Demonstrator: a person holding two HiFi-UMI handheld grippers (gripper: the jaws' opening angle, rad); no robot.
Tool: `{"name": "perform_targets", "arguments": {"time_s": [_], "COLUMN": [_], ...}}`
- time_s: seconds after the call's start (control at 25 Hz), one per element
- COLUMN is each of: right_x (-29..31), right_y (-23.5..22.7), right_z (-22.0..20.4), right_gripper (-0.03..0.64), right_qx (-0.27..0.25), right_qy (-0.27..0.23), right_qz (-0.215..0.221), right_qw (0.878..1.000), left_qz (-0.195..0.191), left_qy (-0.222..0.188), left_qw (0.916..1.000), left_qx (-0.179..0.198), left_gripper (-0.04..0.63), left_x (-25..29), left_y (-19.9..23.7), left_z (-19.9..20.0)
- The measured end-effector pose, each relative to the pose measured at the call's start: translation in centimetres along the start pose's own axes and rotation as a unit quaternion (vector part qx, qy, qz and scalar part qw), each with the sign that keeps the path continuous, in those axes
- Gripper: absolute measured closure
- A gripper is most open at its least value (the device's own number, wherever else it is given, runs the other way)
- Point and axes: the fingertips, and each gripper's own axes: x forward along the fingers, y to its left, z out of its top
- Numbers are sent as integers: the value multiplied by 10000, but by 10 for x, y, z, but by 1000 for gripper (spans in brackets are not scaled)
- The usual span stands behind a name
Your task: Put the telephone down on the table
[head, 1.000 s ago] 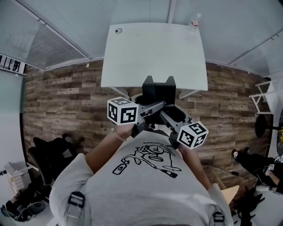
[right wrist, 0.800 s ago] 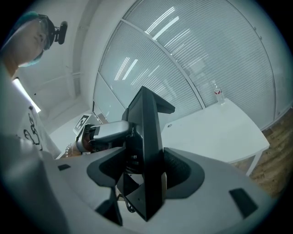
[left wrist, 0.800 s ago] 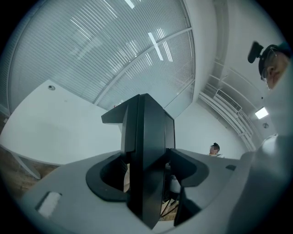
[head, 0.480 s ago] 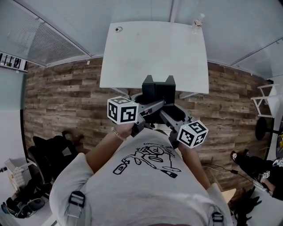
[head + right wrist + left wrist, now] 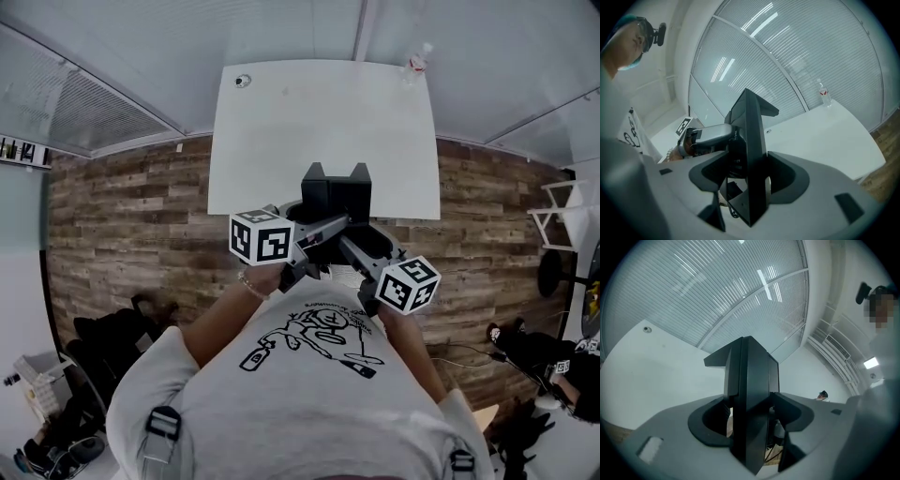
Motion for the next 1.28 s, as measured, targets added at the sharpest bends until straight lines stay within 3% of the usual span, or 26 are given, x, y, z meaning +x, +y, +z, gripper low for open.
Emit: {"name": "perform_targets", "arguments": {"time_s": [0.64, 1.28], "right_x": [115, 133], "right_y": [-14, -48], "right_z": [77, 102], "right_gripper": [377, 377], "right_qx": [-85, -2], "right_qy": [11, 43], "right_qz": [-119, -42], "right_qw": [9999, 10000], "left_qz": [-119, -10], "left_qy": [-73, -35], "left_qw": [9999, 10000], "left_qx": [31, -12], "left_gripper": [301, 301], "left_x": [-10, 20], "left_y": [83, 103], "left_z": [112, 140]}}
